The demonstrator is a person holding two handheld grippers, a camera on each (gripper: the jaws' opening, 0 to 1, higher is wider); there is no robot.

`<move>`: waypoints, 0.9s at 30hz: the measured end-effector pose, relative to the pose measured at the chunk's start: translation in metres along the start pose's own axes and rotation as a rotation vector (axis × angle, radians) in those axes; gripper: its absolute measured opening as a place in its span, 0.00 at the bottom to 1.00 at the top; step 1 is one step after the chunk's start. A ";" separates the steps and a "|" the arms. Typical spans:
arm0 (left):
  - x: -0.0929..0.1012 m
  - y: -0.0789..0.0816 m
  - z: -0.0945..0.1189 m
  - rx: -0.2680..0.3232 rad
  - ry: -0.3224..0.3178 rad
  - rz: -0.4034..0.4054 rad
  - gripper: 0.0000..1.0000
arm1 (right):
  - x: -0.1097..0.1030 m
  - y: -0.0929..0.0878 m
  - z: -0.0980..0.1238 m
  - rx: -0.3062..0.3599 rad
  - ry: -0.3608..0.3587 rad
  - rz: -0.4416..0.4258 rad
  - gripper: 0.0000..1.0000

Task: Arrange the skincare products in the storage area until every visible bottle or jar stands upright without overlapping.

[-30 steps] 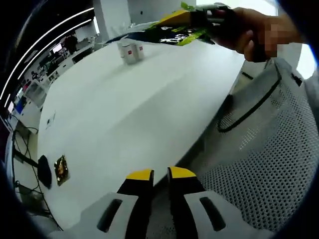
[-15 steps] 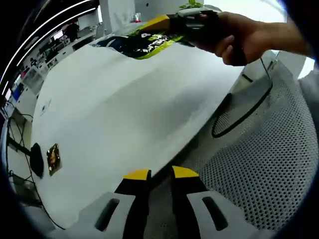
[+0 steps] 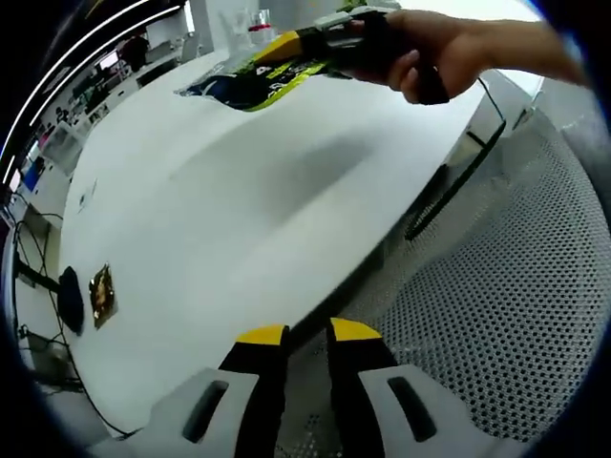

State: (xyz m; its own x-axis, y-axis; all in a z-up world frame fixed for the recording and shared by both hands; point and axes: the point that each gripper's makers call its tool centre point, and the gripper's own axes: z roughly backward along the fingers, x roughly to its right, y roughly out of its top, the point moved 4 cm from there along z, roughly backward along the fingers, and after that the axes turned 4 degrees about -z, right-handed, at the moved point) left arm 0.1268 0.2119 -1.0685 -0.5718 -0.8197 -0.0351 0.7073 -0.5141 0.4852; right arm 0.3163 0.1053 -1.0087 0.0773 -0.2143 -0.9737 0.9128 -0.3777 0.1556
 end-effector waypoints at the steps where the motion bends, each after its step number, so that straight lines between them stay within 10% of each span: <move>1: 0.000 0.001 0.000 0.002 0.000 -0.001 0.12 | 0.000 0.001 0.000 0.004 -0.011 -0.011 0.00; 13: 0.000 0.000 0.000 -0.009 0.010 -0.014 0.10 | 0.012 0.025 -0.011 -0.003 -0.077 -0.004 0.00; 16: 0.000 0.012 0.003 0.065 0.031 -0.081 0.06 | 0.014 0.029 -0.017 -0.008 -0.082 -0.003 0.00; 27: 0.001 0.000 -0.002 -0.009 0.007 -0.058 0.03 | 0.032 0.057 -0.050 0.008 -0.127 0.002 0.00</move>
State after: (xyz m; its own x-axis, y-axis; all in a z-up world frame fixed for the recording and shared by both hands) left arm 0.1265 0.2105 -1.0705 -0.6092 -0.7900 -0.0695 0.6764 -0.5634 0.4744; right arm 0.3903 0.1222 -1.0389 0.0268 -0.3275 -0.9445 0.9094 -0.3842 0.1590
